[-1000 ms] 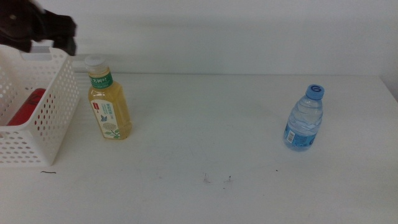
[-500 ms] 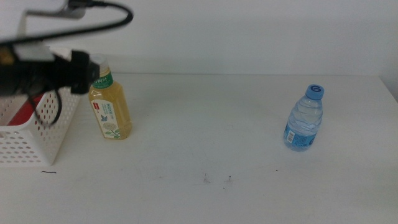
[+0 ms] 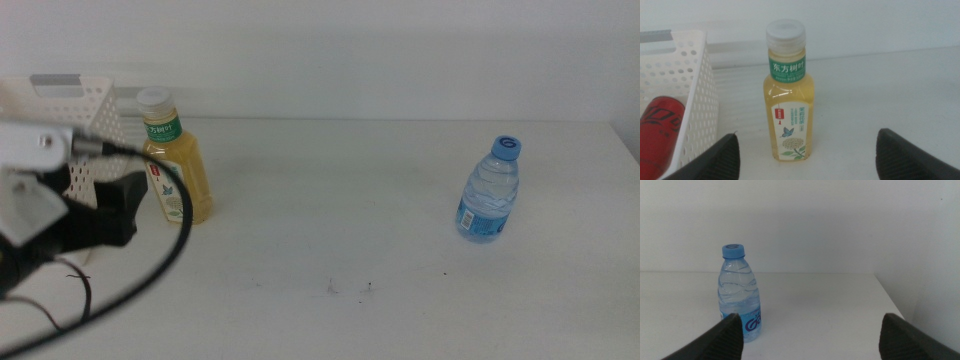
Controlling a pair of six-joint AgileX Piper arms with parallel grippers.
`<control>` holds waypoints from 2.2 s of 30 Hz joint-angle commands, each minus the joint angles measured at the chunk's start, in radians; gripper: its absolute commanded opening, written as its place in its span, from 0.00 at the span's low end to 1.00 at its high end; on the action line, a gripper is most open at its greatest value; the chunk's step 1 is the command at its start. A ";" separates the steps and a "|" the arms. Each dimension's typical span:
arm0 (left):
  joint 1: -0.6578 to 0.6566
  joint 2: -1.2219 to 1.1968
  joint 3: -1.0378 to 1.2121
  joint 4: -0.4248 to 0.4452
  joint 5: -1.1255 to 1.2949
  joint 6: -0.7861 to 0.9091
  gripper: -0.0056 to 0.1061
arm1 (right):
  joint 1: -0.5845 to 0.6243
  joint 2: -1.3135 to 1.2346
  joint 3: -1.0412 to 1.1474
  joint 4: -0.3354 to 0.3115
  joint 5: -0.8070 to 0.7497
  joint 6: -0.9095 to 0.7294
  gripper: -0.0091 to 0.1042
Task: Use arms to grab the bottles and put them into the dustbin to the left of the table.
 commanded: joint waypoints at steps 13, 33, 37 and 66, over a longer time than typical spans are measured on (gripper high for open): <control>-0.003 -0.004 0.234 -0.026 -0.345 0.001 0.86 | -0.007 -0.005 0.004 -0.007 -0.003 -0.002 0.90; -0.003 0.069 0.296 -0.010 -0.524 -0.006 0.86 | -0.007 -0.005 0.004 -0.007 -0.003 -0.002 0.90; -0.003 0.188 0.296 0.007 -0.626 -0.046 0.86 | -0.007 -0.005 0.004 -0.007 -0.003 -0.002 0.90; 0.000 0.828 0.104 -0.021 -1.145 -0.032 0.86 | -0.007 -0.005 0.004 -0.007 -0.003 -0.002 0.90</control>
